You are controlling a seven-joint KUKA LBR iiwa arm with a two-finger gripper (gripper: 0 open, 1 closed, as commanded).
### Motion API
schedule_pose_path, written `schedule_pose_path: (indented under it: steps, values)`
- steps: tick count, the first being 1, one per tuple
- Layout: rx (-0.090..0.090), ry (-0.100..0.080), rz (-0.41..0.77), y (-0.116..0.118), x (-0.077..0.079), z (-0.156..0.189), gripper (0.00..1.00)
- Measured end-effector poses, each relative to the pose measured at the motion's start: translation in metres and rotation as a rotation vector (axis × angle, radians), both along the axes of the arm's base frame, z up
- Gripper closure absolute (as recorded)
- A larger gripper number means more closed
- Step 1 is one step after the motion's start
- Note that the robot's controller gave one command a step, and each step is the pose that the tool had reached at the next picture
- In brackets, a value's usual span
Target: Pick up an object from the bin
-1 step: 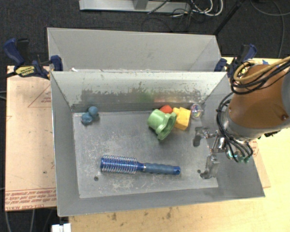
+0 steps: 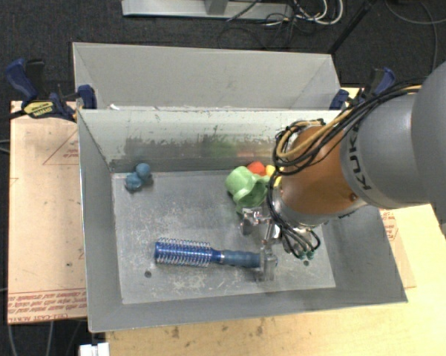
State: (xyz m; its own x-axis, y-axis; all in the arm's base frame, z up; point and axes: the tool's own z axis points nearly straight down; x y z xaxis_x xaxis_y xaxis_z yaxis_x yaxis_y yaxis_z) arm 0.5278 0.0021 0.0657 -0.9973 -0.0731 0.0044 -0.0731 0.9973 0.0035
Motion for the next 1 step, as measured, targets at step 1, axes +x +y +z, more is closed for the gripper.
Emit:
schedule_pose_path:
  steps: [1]
  values:
    - [0.0, -0.002, -0.049, 0.0414, -0.0272, 0.0037, 0.0]
